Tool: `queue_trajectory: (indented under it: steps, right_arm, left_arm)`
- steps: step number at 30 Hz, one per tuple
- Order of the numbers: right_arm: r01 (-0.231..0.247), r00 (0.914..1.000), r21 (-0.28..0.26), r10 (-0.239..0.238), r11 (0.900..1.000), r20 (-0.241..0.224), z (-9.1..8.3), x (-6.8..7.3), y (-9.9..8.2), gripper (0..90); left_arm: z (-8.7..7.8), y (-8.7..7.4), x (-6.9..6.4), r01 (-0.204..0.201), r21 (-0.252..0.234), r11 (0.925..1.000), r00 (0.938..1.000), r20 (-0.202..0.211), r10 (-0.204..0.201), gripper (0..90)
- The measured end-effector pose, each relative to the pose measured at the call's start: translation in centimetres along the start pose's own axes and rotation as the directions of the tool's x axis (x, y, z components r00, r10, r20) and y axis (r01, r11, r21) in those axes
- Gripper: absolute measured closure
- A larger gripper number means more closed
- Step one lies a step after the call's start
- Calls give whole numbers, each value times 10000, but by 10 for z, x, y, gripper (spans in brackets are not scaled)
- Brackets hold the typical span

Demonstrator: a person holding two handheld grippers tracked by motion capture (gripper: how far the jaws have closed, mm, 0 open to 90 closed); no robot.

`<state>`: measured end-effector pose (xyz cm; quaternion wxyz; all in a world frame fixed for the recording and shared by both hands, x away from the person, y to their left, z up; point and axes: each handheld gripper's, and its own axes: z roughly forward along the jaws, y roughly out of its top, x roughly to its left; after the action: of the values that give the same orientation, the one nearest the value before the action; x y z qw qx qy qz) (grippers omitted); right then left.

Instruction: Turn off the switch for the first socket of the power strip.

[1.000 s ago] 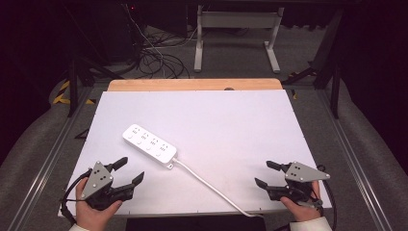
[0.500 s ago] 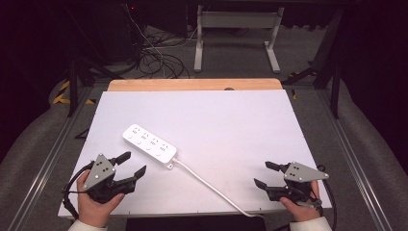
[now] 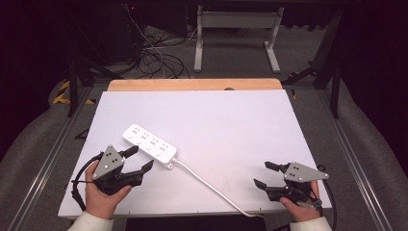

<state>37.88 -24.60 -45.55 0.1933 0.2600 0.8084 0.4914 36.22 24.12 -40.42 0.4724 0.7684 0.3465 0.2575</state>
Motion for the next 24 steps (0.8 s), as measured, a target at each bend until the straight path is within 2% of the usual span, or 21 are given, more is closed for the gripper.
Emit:
queue_trajectory:
  steps: [3, 8, 13, 16, 19, 23, 24]
  right_arm:
    - [3, 10000, 2, -3, 10000, -13, 0, 0, 0, 303]
    - [-5, 10000, -2, 5, 10000, -39, 0, 0, 0, 304]
    - [-14, 10000, -18, 14, 10000, -45, 0, 0, 0, 304]
    - [-34, 10000, -23, 34, 10000, -54, 0, 0, 0, 305]
    - [-46, 10000, -44, 46, 10000, -40, 0, 0, 0, 306]
    - [-82, 10000, -35, 82, 10000, -43, 0, 0, 0, 308]
    - [-82, 10000, -52, 82, 10000, -50, 0, 0, 0, 309]
  left_arm:
    - [6, 4, 0, 67, 11, 10000, 9999, 146, -68, 329]
    - [13, 9, -1, -90, 205, 9997, 9996, 263, 85, 338]
    - [16, 14, -2, -243, 371, 9990, 9995, 222, 235, 359]
    - [16, 16, -1, -146, 386, 9991, 9995, 271, 136, 414]
    - [15, 18, 0, -127, 436, 9990, 9992, 386, 110, 423]
    - [15, 20, 4, 107, 608, 9981, 9990, 433, -133, 426]
    - [15, 21, 5, 138, 640, 9979, 9984, 533, -173, 457]
